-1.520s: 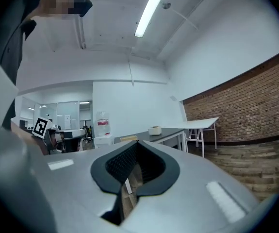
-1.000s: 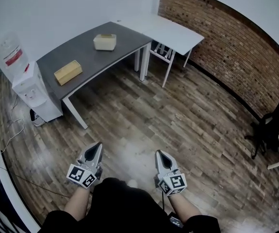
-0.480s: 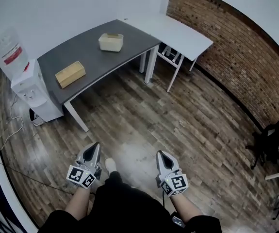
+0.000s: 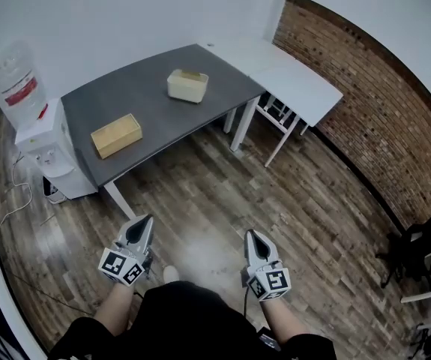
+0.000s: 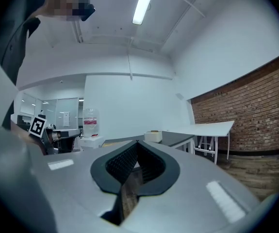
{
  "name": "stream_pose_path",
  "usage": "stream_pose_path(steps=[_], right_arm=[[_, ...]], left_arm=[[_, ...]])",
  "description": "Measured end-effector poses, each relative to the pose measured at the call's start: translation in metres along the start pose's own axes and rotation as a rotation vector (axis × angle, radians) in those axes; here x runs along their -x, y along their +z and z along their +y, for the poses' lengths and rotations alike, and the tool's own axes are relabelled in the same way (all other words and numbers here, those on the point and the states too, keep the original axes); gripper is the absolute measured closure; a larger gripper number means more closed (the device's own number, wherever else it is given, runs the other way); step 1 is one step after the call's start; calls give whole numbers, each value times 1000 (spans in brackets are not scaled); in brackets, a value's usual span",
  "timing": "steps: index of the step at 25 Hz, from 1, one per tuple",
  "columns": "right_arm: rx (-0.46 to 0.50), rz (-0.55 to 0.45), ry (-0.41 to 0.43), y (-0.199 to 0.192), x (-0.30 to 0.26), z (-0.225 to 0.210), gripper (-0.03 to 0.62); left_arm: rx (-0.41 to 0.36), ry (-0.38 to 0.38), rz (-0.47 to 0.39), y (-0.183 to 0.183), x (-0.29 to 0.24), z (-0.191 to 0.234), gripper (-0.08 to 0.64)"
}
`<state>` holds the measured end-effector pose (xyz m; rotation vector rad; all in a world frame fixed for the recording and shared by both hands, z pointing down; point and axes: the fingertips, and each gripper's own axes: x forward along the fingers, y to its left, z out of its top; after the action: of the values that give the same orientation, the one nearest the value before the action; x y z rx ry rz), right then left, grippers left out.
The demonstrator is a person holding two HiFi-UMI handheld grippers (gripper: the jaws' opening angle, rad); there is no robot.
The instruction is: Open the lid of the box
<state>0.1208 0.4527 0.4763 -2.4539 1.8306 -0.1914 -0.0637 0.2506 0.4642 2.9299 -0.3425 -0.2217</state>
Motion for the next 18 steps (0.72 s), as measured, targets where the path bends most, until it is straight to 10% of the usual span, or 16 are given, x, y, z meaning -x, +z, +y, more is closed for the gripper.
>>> stream_pose_path(steps=[18], right_arm=[[46,89,188,-4,-154,45,589]], left_arm=[[-34,174,11,13,3,127,560]])
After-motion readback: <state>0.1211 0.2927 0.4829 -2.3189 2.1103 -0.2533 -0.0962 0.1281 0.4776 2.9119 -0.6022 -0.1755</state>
